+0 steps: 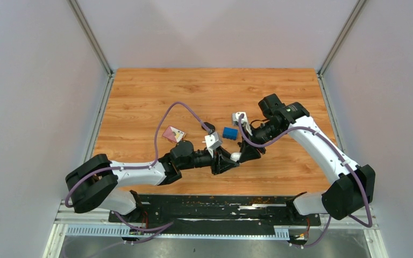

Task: Insert the wireless bluetooth earbuds into the charging case
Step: Open the charging case.

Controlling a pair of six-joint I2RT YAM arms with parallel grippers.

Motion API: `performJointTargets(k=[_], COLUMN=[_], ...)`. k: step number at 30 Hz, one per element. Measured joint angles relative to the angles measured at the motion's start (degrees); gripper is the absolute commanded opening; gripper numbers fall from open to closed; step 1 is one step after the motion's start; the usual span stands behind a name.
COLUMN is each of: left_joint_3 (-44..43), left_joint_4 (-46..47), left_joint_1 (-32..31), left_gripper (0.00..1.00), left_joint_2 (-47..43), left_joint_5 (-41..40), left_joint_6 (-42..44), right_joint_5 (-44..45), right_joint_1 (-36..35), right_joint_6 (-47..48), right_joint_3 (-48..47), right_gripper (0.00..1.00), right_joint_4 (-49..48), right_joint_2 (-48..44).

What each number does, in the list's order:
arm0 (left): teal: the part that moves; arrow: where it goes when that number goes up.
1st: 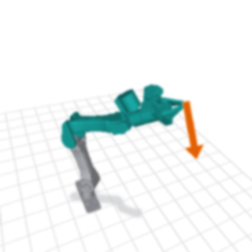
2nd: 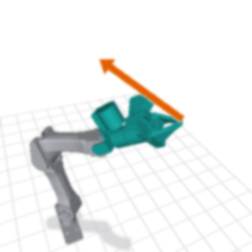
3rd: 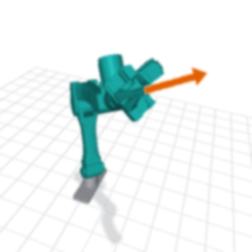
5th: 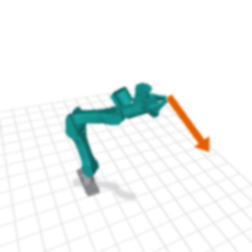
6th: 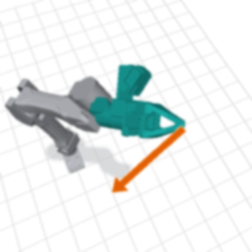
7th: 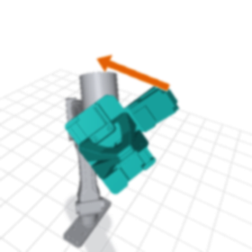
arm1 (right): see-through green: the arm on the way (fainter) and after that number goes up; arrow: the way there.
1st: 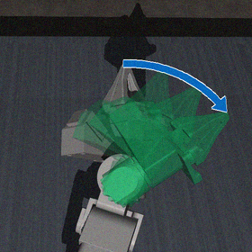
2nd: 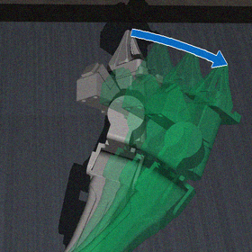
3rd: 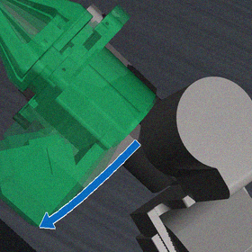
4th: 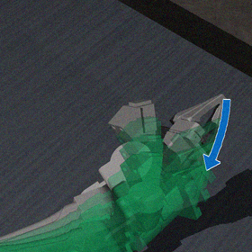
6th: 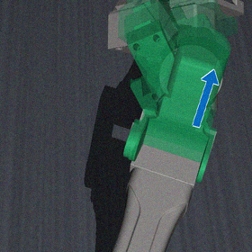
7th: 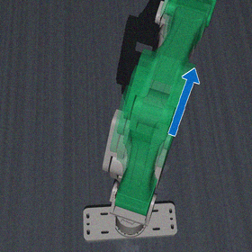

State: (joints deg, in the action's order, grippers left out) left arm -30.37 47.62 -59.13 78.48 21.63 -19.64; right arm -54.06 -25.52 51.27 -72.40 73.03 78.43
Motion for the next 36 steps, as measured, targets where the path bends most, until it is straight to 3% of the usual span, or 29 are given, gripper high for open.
performJointTargets(k=[4,8,23,27,32,36], left_joint_3=[-0.02,0.0,0.0,0.0,0.0,0.0], left_joint_4=[0.0,0.15,1.57,2.38,3.41,4.17], left_joint_1=[0.04,0.04,0.55,0.68,0.74,0.94], left_gripper=[0.45,0.47,0.36,0.42,0.4,0.33], left_joint_2=[0.07,0.07,1.05,1.75,2.05,2.34], left_joint_5=[0.28,0.44,1.11,2.1,2.78,3.28], left_joint_6=[-0.31,-0.85,-2.75,-3.54,-4.24,-4.55], right_joint_5=[0.0,-0.02,0.11,0.28,0.42,0.37], right_joint_1=[-0.02,0.0,-0.2,-0.26,-0.35,-0.35], right_joint_6=[-0.37,-0.63,-1.22,-1.27,-1.33,-1.66], right_joint_3=[0.15,0.39,0.79,1.27,1.33,1.33], right_gripper=[0.14,0.14,0.16,0.16,0.17,0.18], right_joint_4=[0.0,-0.63,-0.87,-0.85,-0.87,-0.85], right_joint_2=[-0.04,-0.07,-0.57,-0.79,-1.03,-1.29])
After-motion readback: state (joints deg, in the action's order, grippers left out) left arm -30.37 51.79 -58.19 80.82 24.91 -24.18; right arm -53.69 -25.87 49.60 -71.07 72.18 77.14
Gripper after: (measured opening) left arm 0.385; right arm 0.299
